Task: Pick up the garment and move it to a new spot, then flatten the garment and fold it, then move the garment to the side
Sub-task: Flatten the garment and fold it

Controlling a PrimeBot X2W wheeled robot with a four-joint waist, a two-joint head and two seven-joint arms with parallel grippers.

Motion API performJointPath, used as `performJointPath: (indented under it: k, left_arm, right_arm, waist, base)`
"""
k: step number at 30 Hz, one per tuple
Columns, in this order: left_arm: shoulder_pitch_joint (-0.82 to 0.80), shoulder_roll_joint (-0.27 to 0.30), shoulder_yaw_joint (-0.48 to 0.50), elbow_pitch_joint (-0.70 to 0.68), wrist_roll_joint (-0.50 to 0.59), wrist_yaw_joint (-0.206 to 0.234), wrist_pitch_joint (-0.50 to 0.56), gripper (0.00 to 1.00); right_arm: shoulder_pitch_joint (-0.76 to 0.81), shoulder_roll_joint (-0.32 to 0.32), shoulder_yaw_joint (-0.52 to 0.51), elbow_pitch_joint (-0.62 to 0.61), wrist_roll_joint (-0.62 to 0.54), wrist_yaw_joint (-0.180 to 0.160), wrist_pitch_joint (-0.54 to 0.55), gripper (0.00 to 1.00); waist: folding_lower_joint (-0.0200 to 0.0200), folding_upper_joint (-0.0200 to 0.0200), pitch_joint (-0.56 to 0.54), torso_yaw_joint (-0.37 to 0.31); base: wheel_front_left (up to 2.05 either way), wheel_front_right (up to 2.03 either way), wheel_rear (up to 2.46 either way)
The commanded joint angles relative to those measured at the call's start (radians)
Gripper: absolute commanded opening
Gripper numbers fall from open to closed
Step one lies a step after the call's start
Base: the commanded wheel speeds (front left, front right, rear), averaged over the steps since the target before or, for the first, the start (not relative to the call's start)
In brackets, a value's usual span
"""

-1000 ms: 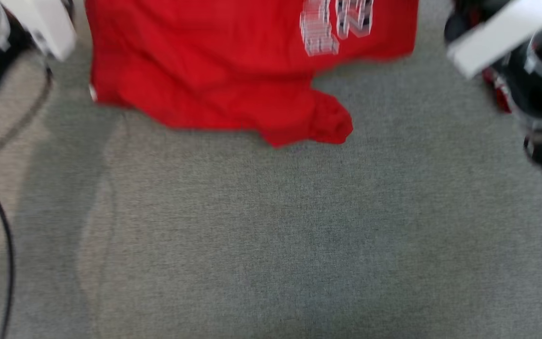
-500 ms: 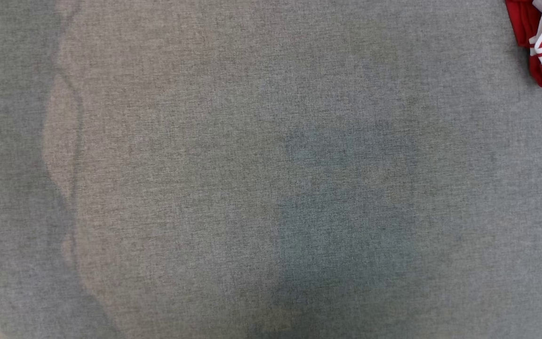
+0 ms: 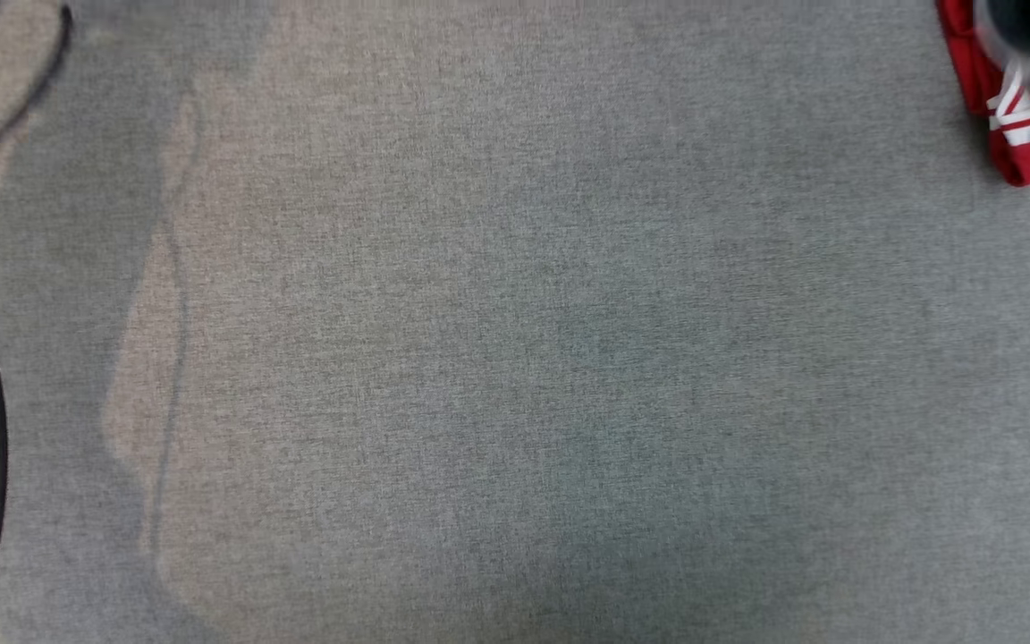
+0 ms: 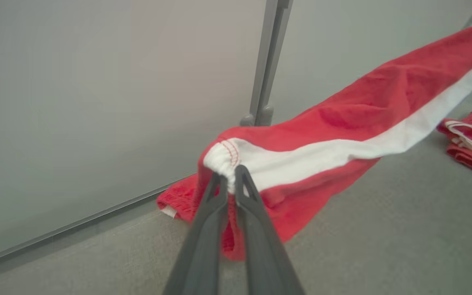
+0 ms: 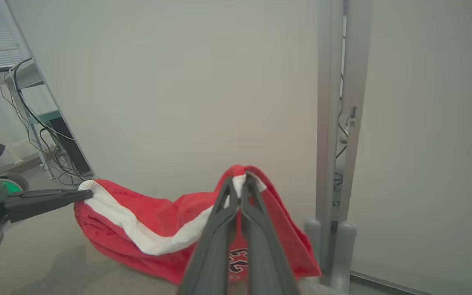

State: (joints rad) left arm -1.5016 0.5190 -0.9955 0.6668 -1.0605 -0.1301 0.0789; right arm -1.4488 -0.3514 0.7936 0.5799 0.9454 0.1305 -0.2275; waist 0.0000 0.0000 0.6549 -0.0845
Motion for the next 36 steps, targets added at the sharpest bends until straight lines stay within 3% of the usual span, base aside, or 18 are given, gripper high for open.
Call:
performJointPath:
  k: [1,7,19,28,36]
  left_arm:
    - [0.030,0.013,-0.023,-0.011,-0.024,0.000,-0.001,0.00]
    - [0.176,0.075,-0.120,-0.091,-0.140,0.000,-0.018,0.00]
    - [0.497,0.154,-0.227,-0.237,-0.213,0.010,-0.108,0.00]
    - [0.718,0.183,-0.259,-0.424,-0.219,0.115,-0.148,0.00]
    - [0.869,0.230,-0.270,-0.595,-0.246,0.204,-0.142,0.00]
  right_arm:
    - [0.039,-0.014,0.025,-0.014,0.022,0.001,0.003,0.00]
    - [0.209,-0.079,0.158,-0.078,0.092,0.001,0.016,0.00]
    - [0.488,-0.235,0.333,-0.215,0.185,0.001,0.105,0.00]
    - [0.742,-0.371,0.287,-0.299,0.251,0.001,0.103,0.00]
    - [0.983,-0.461,0.187,-0.378,0.316,0.000,0.104,0.00]
  waist:
    - [0.0000,0.0000,-0.020,-0.005]
    - [0.0000,0.0000,-0.106,-0.017]
    - [0.0000,0.0000,-0.354,0.001]
    - [0.0000,0.0000,-0.489,0.037]
    - [0.0000,0.0000,-0.535,0.056]
  base:
    - [0.00,0.00,0.00]
    - [0.00,0.00,0.00]
    - [0.00,0.00,0.00]
    - [0.00,0.00,0.00]
    - [0.00,0.00,0.00]
